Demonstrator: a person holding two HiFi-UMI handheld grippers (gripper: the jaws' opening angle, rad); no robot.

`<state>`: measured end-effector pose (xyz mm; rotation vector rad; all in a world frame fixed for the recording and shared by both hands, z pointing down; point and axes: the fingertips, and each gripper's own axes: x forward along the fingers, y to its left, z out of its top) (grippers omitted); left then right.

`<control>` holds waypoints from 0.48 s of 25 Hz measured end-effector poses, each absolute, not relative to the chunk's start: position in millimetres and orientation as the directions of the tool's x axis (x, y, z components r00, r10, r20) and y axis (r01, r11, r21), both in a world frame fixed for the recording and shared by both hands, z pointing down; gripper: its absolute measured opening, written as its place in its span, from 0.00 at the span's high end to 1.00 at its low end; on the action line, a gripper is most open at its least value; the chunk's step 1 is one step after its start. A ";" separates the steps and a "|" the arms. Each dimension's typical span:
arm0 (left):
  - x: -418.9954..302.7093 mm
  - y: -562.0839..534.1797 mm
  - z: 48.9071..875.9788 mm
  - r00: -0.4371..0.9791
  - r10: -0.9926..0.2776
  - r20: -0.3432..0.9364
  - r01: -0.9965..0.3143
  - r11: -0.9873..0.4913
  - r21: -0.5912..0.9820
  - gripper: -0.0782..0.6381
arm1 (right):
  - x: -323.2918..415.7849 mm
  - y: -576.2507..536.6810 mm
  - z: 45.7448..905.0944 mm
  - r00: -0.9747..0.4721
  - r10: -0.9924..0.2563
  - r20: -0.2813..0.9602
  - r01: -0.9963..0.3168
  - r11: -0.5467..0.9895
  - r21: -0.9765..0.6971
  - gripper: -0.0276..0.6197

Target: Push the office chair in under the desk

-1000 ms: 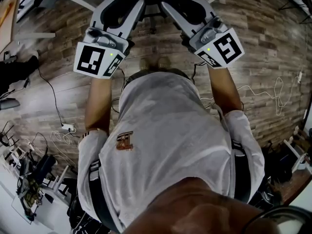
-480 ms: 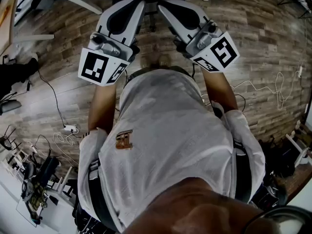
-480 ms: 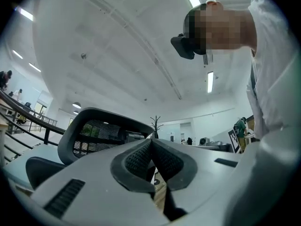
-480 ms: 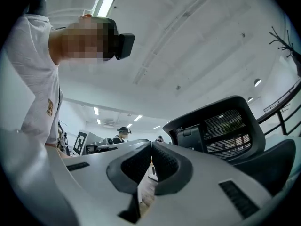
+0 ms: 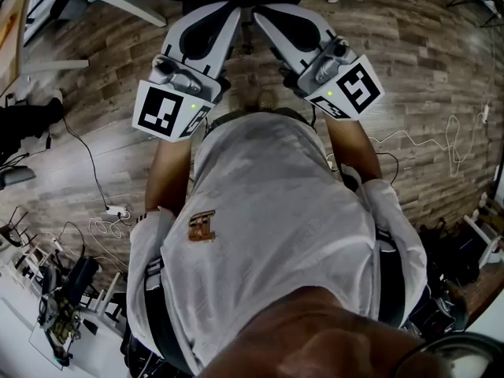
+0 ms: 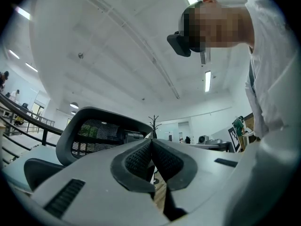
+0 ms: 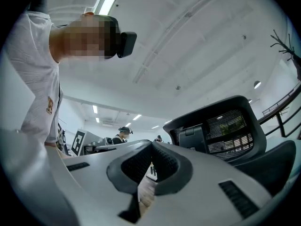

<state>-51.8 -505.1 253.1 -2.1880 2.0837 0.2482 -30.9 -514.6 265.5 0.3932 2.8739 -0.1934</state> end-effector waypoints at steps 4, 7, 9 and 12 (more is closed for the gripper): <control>-55.3 -504.9 253.7 0.045 -0.980 -0.192 -0.998 -0.054 0.040 0.87 | -31.8 -515.9 264.9 -0.938 0.241 -0.251 0.273 0.957 -0.101 0.91; -55.2 -504.2 254.0 0.048 -0.980 -0.191 -0.997 -0.057 0.044 0.87 | -31.1 -515.4 264.7 -0.938 0.237 -0.251 0.269 0.958 -0.101 0.91; -52.4 -503.9 252.9 0.051 -0.980 -0.193 -0.997 -0.061 0.044 0.87 | -28.3 -514.7 264.1 -0.939 0.236 -0.250 0.268 0.958 -0.100 0.91; -50.4 -503.0 253.2 0.057 -0.980 -0.193 -0.997 -0.066 0.042 0.87 | -26.7 -513.2 265.0 -0.939 0.237 -0.249 0.268 0.958 -0.100 0.91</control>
